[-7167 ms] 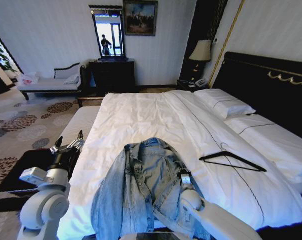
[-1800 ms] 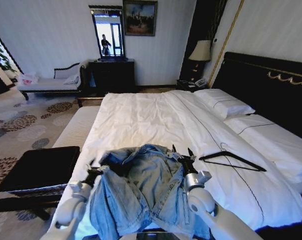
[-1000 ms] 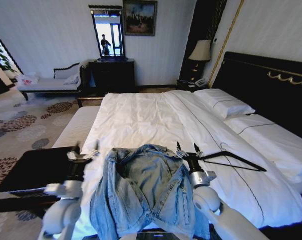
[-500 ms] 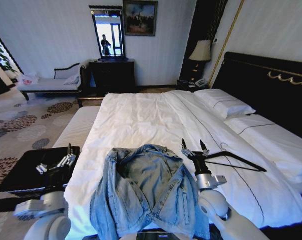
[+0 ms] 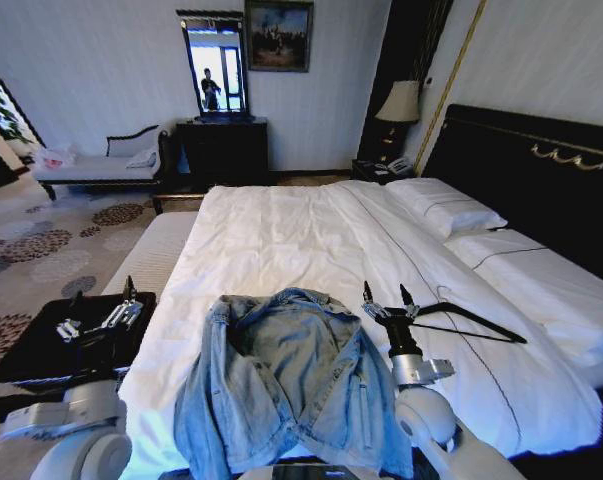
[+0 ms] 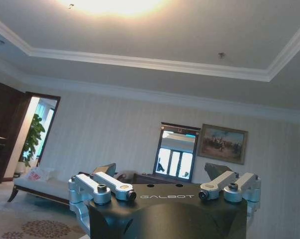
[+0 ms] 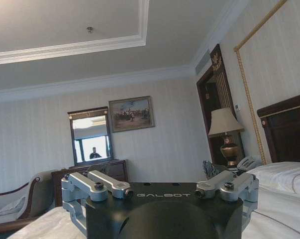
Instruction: Pick up the clothes from the bed and hang them on the clothes hanger.
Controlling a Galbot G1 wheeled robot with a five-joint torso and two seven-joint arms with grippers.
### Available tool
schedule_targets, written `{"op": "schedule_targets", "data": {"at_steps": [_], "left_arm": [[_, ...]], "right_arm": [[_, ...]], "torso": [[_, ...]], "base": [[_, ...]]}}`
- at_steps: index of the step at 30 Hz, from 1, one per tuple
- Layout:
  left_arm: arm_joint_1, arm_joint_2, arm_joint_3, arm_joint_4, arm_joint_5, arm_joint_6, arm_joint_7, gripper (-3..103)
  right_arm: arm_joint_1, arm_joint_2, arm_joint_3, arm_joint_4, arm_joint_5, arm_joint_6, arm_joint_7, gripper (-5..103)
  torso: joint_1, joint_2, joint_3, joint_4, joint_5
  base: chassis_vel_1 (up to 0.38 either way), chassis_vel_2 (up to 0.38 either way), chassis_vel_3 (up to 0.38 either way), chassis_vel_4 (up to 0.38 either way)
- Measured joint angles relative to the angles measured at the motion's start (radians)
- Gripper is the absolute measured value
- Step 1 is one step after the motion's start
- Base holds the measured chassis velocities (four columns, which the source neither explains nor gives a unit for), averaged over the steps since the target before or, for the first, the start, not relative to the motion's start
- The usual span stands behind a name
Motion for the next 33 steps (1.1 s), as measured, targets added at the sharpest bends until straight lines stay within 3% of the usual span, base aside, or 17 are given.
{"op": "schedule_targets", "data": {"at_steps": [13,20,28,33], "left_arm": [[0.007,0.001,0.004,0.003,0.011,0.004,-0.003,100],[0.023,-0.008,0.043,0.005,0.073,-0.016,0.003,100],[0.030,-0.013,0.058,0.004,0.086,-0.024,0.003,100],[0.033,-0.010,0.058,0.002,0.085,-0.029,0.004,100]], "right_arm": [[-0.011,0.004,0.002,-0.008,0.006,-0.018,0.022,100],[-0.027,0.011,0.009,-0.018,0.006,-0.029,0.043,100],[-0.031,0.022,0.010,-0.017,0.000,-0.017,0.043,100],[-0.041,0.026,0.015,-0.011,-0.031,-0.021,0.040,100]], "torso": [[-0.001,0.000,0.000,-0.0003,-0.0001],[0.000,0.000,0.000,-0.0002,0.0005],[0.001,-0.001,0.000,-0.0001,0.0007],[0.000,0.000,0.000,-0.0003,0.0006]], "base": [[-0.151,-0.401,0.134,0.403],[-0.328,-0.370,0.332,0.357],[-0.435,-0.262,0.415,0.270],[-0.136,-0.143,0.150,0.096]]}}
